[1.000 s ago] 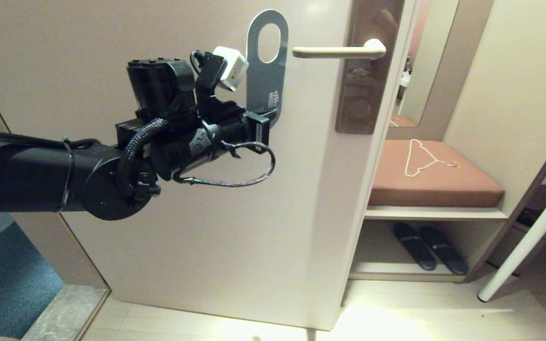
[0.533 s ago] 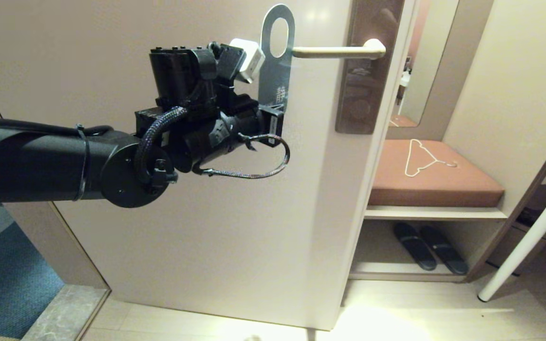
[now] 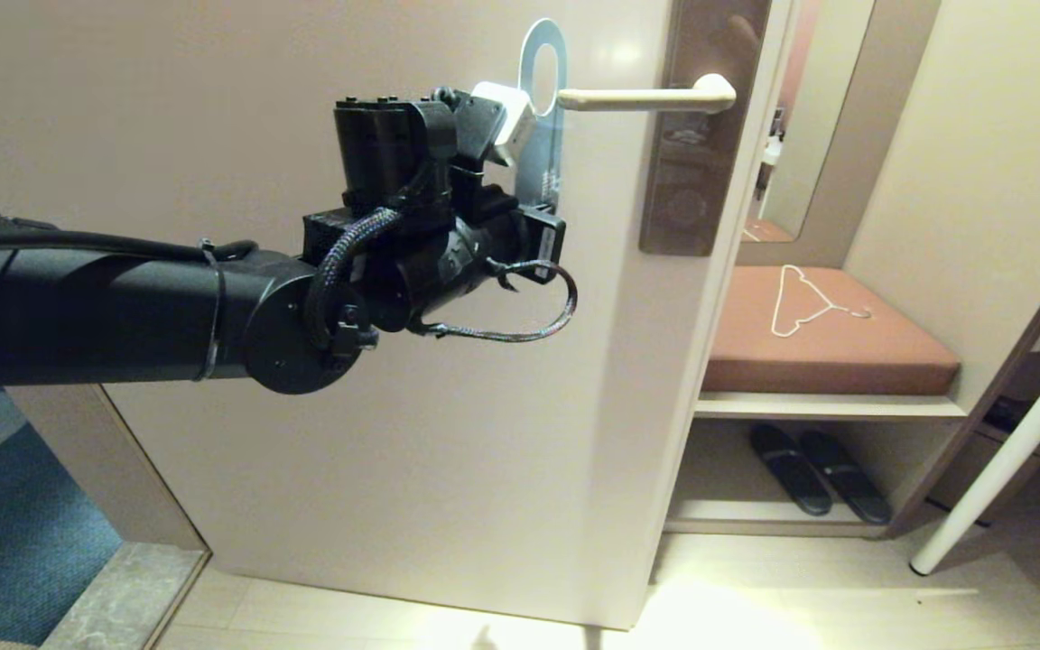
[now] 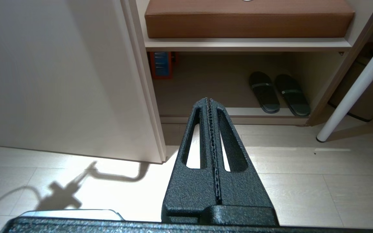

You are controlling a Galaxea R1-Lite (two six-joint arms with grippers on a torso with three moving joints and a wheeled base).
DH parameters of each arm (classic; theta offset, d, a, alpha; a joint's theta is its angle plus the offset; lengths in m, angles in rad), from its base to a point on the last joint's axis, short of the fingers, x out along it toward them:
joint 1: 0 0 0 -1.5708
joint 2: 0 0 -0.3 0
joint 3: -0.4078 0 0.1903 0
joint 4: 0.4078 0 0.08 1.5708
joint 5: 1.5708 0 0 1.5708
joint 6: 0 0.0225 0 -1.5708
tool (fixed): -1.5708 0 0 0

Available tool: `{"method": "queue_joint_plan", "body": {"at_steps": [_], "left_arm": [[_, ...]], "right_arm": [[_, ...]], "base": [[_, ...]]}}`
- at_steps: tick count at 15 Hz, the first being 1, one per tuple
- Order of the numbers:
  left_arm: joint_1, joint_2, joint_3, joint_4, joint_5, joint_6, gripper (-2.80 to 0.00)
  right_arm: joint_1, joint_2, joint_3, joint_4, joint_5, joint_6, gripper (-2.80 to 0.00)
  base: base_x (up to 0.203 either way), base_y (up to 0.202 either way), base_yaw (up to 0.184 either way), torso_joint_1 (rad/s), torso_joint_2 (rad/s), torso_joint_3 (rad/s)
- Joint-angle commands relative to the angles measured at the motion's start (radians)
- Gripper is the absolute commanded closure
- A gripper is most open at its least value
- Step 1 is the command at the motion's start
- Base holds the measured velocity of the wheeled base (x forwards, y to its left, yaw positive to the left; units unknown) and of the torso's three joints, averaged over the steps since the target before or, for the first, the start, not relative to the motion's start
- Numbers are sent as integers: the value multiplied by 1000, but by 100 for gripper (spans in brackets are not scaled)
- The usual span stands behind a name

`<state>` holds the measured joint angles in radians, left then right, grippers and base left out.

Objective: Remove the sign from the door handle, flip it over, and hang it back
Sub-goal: Hang the sign back with the other side facing out

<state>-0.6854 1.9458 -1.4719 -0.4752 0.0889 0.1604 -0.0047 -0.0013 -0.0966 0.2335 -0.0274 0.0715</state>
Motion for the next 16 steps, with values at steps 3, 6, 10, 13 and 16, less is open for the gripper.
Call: {"method": "queue_joint_plan", "body": {"at_steps": [3, 6, 10, 13, 16], "left_arm": [[-3, 40, -42, 1, 4, 36, 0], [-3, 62, -81, 25, 5, 42, 0], [-9, 91, -146, 65, 48, 50, 0], [-18, 110, -173, 69, 94, 81, 0], [-41, 111, -174, 74, 143, 95, 0]], "right_arm": [[0, 1, 0, 1, 0, 1, 0], [0, 1, 0, 1, 0, 1, 0], [0, 1, 0, 1, 0, 1, 0], [0, 1, 0, 2, 0, 1, 0], [0, 1, 1, 1, 0, 1, 0]], "base": [[0, 0, 0, 0, 0, 0], [0, 0, 0, 0, 0, 0], [0, 0, 0, 0, 0, 0], [0, 0, 0, 0, 0, 0], [0, 0, 0, 0, 0, 0]]}}
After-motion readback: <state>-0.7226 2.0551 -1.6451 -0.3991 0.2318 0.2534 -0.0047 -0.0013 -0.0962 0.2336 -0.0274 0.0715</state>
